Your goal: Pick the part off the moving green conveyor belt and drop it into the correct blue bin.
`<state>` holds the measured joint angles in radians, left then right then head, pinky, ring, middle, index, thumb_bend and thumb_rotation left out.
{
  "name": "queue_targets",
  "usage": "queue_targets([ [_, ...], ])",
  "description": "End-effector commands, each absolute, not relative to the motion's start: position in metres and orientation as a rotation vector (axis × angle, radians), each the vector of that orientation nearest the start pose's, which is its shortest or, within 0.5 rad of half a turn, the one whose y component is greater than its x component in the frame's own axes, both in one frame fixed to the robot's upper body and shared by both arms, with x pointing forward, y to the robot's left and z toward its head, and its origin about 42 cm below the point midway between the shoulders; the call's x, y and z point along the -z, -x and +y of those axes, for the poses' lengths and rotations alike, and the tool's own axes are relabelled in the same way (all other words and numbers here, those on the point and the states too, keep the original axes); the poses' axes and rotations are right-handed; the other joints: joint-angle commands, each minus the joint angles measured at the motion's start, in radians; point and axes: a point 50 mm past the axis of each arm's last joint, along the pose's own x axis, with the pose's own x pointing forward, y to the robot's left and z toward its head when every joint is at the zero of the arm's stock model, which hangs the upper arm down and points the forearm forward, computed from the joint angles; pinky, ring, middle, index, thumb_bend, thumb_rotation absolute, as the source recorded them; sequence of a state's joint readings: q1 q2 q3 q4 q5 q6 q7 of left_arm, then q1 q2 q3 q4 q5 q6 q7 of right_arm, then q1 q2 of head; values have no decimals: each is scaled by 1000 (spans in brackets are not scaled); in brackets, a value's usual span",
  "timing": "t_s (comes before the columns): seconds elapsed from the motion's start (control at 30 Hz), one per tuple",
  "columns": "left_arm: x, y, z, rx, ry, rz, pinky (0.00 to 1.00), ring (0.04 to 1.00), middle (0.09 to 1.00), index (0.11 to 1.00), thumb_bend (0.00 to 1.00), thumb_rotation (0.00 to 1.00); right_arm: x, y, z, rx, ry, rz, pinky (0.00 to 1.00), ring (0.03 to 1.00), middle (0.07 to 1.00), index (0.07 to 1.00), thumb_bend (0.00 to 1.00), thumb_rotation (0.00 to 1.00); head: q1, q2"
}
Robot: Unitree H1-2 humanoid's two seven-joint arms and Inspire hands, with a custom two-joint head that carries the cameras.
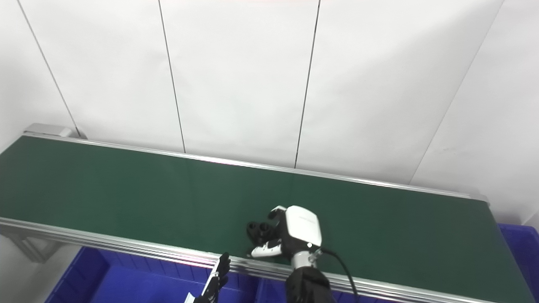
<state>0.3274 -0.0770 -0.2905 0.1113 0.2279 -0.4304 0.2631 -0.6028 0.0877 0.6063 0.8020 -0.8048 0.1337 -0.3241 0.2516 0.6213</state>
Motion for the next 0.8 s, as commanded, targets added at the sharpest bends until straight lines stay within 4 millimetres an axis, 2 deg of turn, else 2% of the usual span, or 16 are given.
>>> queue_targets([
  [0.0, -53, -157, 99, -3, 23, -103, 973, 998, 1000, 1000, 783, 899, -107, -415, -9, -338, 1203, -317, 120, 174, 273, 499, 539, 148, 0, 1],
  [0.1, -53, -157, 99, -6, 27, -105, 976, 998, 1000, 1000, 793, 898, -100, -415, -13, -335, 1261, -327, 93, 147, 238, 484, 515, 131, 1, 3],
  [0.33, -56, -156, 101, -10, 25, -104, 978, 996, 1000, 1000, 791, 906, -89, -418, -25, -295, 1388, -326, 86, 145, 237, 486, 512, 132, -5, 10],
  [0.77, -55, -157, 103, -9, 31, -109, 982, 998, 1000, 1000, 763, 904, -93, -417, -27, -224, 1233, -314, 115, 171, 264, 484, 508, 145, -22, 9],
])
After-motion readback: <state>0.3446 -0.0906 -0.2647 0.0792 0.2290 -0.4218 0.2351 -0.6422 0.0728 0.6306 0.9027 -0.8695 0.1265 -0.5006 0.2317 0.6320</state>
